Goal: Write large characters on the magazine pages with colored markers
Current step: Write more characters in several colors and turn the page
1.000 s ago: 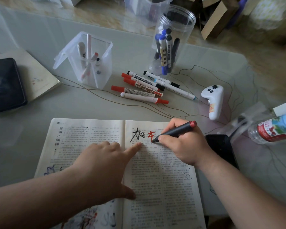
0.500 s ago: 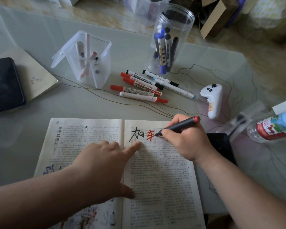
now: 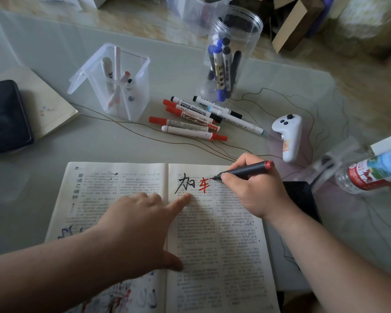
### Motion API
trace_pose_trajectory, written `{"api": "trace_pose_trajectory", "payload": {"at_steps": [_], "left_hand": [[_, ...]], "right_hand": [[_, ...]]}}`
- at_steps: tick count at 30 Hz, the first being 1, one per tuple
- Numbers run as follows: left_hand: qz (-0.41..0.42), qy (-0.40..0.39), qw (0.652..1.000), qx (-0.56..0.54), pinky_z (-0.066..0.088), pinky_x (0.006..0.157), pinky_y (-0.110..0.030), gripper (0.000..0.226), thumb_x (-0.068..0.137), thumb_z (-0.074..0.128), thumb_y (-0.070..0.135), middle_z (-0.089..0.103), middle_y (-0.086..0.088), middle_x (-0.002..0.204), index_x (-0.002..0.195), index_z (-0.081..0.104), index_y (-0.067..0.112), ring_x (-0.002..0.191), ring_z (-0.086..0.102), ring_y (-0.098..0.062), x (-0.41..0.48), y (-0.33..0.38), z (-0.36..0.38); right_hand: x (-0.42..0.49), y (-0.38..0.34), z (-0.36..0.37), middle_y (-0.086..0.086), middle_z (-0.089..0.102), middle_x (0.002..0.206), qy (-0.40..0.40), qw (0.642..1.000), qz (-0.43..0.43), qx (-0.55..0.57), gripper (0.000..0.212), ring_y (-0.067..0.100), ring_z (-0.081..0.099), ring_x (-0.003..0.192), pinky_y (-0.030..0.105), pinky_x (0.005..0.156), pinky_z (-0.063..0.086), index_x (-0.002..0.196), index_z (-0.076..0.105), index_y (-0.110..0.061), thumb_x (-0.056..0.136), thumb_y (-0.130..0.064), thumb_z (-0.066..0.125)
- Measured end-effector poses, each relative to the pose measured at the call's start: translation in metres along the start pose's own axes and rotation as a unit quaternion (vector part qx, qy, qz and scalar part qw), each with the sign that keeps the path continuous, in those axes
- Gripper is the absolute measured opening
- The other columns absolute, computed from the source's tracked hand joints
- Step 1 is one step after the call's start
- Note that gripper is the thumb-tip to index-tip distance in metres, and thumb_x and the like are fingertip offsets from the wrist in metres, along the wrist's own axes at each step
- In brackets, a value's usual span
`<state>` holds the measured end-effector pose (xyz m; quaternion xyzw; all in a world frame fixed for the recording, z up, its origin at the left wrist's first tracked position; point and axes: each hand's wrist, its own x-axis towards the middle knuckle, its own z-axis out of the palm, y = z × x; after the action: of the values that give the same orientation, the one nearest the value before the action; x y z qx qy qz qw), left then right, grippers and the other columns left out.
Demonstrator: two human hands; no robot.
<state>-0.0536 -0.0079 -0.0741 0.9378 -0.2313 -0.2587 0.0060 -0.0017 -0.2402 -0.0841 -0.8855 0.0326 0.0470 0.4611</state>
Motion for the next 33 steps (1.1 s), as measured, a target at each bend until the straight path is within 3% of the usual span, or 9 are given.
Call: {"api": "trace_pose_trajectory", "payload": {"at_steps": [5, 14, 17, 23, 33], "left_hand": [[0.000, -0.003, 1.000, -0.005, 0.044, 0.101, -0.035, 0.125, 0.063, 0.049, 0.096, 0.049, 0.007, 0.137, 0.150, -0.025, 0.045, 0.124, 0.048, -0.018, -0.0006, 0.0004, -0.0008], [-0.007, -0.004, 1.000, -0.010, 0.044, 0.099, -0.034, 0.125, 0.063, 0.051, 0.095, 0.048, 0.008, 0.137, 0.151, -0.024, 0.047, 0.125, 0.048, -0.017, -0.0011, 0.0016, -0.0021], [-0.006, -0.002, 1.000, -0.011, 0.045, 0.098, -0.035, 0.125, 0.063, 0.050, 0.096, 0.048, 0.008, 0.137, 0.151, -0.024, 0.047, 0.123, 0.048, -0.018, -0.0012, 0.0011, -0.0016], [-0.004, 0.000, 1.000, -0.007, 0.045, 0.098, -0.035, 0.126, 0.062, 0.049, 0.096, 0.048, 0.007, 0.137, 0.150, -0.025, 0.047, 0.124, 0.048, -0.018, -0.0011, 0.0011, -0.0011], [-0.004, 0.001, 1.000, -0.011, 0.046, 0.099, -0.035, 0.126, 0.062, 0.050, 0.096, 0.048, 0.007, 0.135, 0.150, -0.025, 0.047, 0.123, 0.048, -0.018, -0.0017, 0.0014, -0.0021]], "right_hand": [[-0.0042, -0.0028, 0.0002, -0.008, 0.062, 0.058, -0.057, 0.998, 0.012, 0.035, 0.016, 0.005, 0.055, 0.054, 0.018, 0.052, 0.042, 0.073, 0.066, -0.009, 0.081, -0.012, 0.080], [0.0006, -0.0013, -0.0028, -0.007, 0.060, 0.057, -0.018, 1.000, 0.016, -0.006, 0.018, 0.008, 0.056, 0.056, 0.024, 0.054, 0.046, 0.072, 0.062, -0.010, 0.080, -0.014, 0.077], [0.0002, -0.0001, -0.0048, -0.005, 0.061, 0.059, -0.030, 0.999, 0.010, 0.026, 0.017, 0.010, 0.057, 0.058, 0.028, 0.056, 0.047, 0.072, 0.064, -0.009, 0.081, -0.012, 0.079], [-0.0013, -0.0005, -0.0042, -0.010, 0.063, 0.059, -0.046, 0.999, 0.004, -0.009, 0.017, 0.006, 0.058, 0.058, 0.023, 0.056, 0.047, 0.075, 0.065, -0.012, 0.082, -0.018, 0.080], [-0.0029, -0.0026, -0.0049, -0.011, 0.060, 0.056, -0.085, 0.996, 0.013, 0.021, 0.016, 0.004, 0.054, 0.055, 0.017, 0.053, 0.042, 0.075, 0.065, -0.008, 0.081, -0.009, 0.079]]}}
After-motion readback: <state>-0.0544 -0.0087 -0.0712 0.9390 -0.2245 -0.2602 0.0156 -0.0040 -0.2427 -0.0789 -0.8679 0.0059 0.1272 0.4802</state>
